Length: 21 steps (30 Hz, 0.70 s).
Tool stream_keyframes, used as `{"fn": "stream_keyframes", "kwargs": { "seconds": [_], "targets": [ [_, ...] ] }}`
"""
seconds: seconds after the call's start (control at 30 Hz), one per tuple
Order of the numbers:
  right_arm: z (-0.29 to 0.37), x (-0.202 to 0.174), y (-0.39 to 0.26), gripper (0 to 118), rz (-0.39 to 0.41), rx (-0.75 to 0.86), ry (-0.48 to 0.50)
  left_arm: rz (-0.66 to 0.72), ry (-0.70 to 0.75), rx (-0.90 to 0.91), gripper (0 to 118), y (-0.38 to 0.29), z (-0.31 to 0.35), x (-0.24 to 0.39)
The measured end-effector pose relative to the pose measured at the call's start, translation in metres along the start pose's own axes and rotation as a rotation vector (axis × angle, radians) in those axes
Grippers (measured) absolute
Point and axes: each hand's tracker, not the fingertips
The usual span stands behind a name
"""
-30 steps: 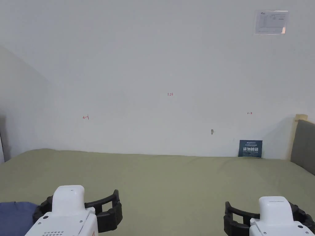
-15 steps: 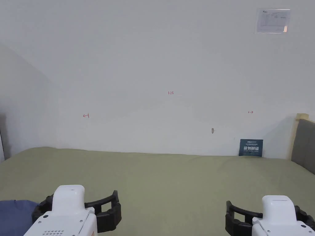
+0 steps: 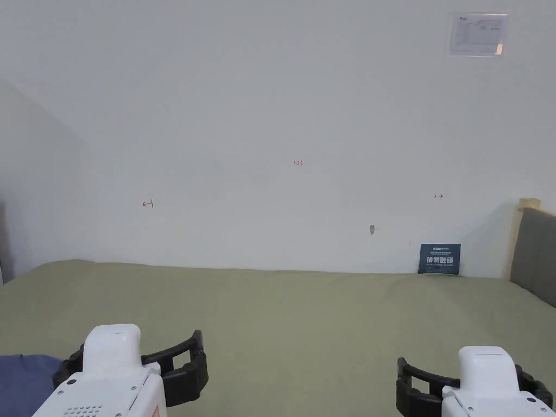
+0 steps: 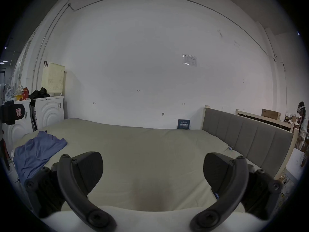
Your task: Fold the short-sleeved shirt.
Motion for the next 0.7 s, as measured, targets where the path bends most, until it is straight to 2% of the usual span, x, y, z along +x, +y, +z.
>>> {"fn": "stream_keyframes", "kwargs": {
  "seconds": [0.03, 0.07, 0.13, 0.17, 0.2, 0.23, 0.37, 0.53, 0.7],
  "targets": [
    [0.002, 0.000, -0.001, 33, 0.015, -0.020, 0.022, -0.008, -0.002, 0.007, 35, -0.001, 0.002, 0.000],
    [0.001, 0.000, -0.002, 0, 0.039, -0.047, 0.021, -0.026, -0.004, 0.027, 0, -0.003, 0.005, 0.002],
    [-0.003, -0.003, -0.002, 0, 0.089, -0.100, -0.060, -0.115, 0.148, 0.046, 0, -0.015, 0.008, 0.003],
    [-0.003, -0.003, -0.002, 0, 0.040, -0.112, -0.068, -0.096, 0.088, 0.033, 0, -0.021, 0.012, -0.007],
    [-0.003, 0.000, 0.001, 0, -0.011, -0.131, -0.035, -0.073, 0.038, 0.016, 0, -0.026, 0.015, -0.019],
    [-0.004, 0.001, 0.003, 0, -0.032, -0.137, -0.023, -0.075, 0.055, 0.012, 0, -0.011, 0.009, -0.009],
    [-0.008, -0.008, 0.009, 0, 0.006, -0.117, -0.030, -0.117, 0.107, -0.002, 0, -0.003, 0.011, -0.018],
    [-0.020, -0.050, 0.024, 0, 0.035, -0.067, 0.100, -0.088, 0.172, -0.009, 0, 0.010, 0.021, -0.047],
    [-0.029, -0.121, 0.036, 0, 0.068, -0.031, 0.305, -0.091, 0.273, 0.002, 0, 0.021, 0.044, -0.084]
  ]
}}
